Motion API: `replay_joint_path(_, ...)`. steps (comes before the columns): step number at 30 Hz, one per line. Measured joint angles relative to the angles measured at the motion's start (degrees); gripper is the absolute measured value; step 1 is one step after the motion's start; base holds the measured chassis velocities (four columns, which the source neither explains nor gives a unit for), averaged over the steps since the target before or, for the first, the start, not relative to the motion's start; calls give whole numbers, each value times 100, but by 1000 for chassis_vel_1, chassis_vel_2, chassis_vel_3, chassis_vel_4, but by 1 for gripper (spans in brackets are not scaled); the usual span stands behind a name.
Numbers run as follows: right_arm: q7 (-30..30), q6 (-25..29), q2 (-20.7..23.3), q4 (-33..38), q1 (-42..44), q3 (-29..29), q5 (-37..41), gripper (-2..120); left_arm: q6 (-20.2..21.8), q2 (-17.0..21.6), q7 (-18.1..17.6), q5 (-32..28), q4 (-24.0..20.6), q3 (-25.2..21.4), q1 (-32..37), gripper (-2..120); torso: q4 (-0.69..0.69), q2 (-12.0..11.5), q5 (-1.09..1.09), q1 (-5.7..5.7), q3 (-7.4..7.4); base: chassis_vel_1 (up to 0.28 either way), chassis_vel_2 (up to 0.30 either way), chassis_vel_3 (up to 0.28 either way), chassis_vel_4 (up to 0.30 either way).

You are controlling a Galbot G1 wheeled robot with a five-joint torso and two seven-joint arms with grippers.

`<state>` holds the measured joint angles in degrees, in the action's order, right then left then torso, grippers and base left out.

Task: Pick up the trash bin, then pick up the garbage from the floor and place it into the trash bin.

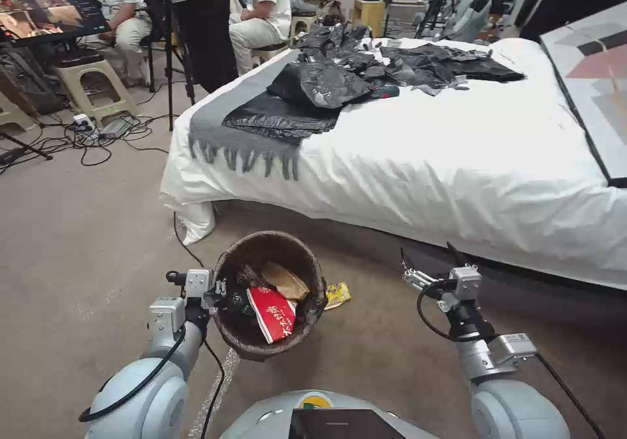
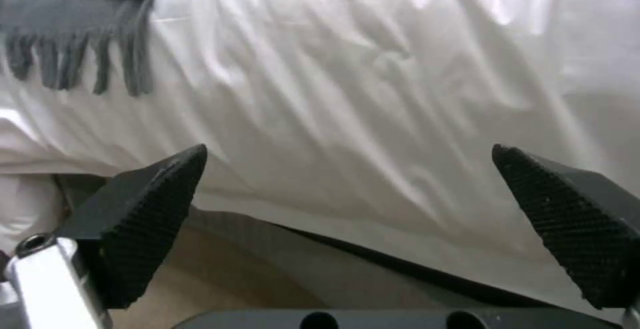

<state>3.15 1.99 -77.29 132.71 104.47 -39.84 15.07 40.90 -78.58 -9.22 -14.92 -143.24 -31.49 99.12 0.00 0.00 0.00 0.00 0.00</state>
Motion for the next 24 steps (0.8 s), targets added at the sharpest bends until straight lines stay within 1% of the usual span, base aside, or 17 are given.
replay_joint_path(24,1,-3,12,-44,3,-27,49,100,-6,-8,9,7,0,7,-1,2,0,0,0,0,0,55,61,52,54)
